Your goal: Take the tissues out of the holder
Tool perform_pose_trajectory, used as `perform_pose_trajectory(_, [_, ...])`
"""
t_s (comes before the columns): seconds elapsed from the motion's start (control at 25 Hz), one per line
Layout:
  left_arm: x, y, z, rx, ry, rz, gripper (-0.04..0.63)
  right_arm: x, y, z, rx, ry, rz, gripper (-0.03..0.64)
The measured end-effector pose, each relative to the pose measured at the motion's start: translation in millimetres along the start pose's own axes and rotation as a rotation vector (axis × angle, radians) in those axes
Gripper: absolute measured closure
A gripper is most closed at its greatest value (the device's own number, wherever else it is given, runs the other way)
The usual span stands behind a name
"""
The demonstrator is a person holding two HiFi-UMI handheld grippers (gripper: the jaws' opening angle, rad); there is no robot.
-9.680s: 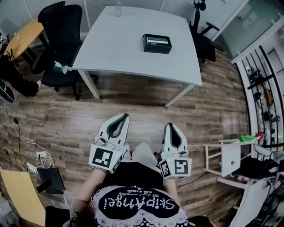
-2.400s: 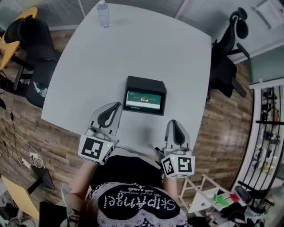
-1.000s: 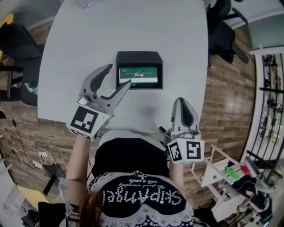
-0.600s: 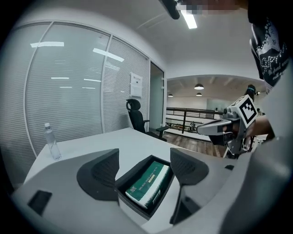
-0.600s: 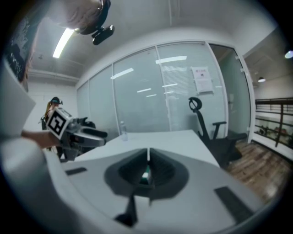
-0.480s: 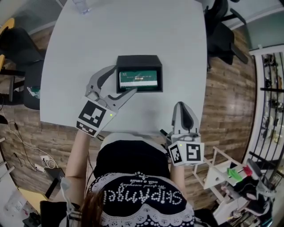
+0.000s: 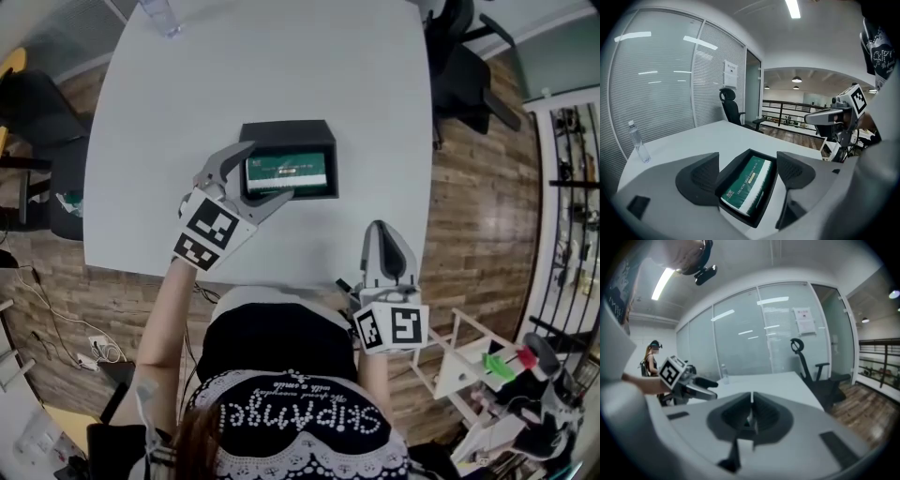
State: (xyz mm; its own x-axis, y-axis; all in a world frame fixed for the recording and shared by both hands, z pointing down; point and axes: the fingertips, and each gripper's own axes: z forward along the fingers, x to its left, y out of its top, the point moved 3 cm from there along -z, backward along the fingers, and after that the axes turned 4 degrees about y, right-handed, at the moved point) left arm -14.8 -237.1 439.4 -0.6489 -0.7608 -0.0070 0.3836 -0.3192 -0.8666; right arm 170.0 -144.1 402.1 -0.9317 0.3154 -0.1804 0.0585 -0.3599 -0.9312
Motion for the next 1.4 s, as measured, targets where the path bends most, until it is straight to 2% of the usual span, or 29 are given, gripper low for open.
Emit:
perform_pose_trajectory(0.84, [-14.1,-30.5,51.9,0.12,-0.121,-0.033,0.209,-12.5,-9.0,-13.8,0.025,-0.056,0.033,0.581])
perform_pose_trajectory(1.2, [-19.4,-48.3,64.1,0.173,-0.189,-0.11,0.207,-11.1,-8.9,-10.6,0.035,-0.053,0.032,0.581])
perform_pose_trajectory(1.4, [-24.1,-55.0,71.4,0.222,-0.189,-0.048,0.206,-11.3,-8.7,-10.3,0.039,-0.058,0.032,0.581])
